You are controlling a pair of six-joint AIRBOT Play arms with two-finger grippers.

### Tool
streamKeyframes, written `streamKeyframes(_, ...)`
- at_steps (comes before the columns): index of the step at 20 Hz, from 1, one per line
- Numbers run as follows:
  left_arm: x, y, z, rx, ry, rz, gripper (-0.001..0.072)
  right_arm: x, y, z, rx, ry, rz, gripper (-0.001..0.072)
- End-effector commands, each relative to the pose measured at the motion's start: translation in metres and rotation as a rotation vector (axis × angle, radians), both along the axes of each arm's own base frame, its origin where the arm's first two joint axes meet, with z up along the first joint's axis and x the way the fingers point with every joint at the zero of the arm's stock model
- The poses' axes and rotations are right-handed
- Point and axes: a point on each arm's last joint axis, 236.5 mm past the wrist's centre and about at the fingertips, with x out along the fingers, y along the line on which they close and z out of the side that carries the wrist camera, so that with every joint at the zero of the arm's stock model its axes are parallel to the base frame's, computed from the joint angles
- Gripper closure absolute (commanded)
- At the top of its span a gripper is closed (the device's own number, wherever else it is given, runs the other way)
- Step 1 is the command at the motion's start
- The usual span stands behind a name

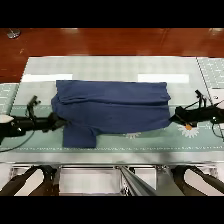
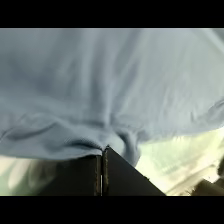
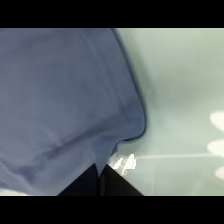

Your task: Fold the shirts.

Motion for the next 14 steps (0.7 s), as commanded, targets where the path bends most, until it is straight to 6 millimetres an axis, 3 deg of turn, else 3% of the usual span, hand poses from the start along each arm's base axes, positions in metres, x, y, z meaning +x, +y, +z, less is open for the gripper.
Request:
streamKeyframes(1, 0.040, 0.026, 0.038, 0.095, -0.098, 0.003, 0.0678, 0.036, -0.017, 0.031, -0.060, -0.079, 0.011, 0.0693)
streamKeyframes(3, 0.065, 0.031, 0.047, 0.127, -0.146, 0.018, 0.0678, 0.056, -0.018, 0.038, -0.044, -0.102, 0.000, 0.0693)
streamKeyframes(7, 0.109, 0.027, 0.031, 0.128, -0.118, 0.012, 0.0678, 0.115, -0.018, 0.036, -0.011, -0.207, -0.033, 0.0693)
streamKeyframes(14, 0.219, 0.040, 0.014, 0.101, -0.087, 0.080, 0.0678, 0.202, -0.010, 0.022, 0.016, -0.231, -0.050, 0.0692)
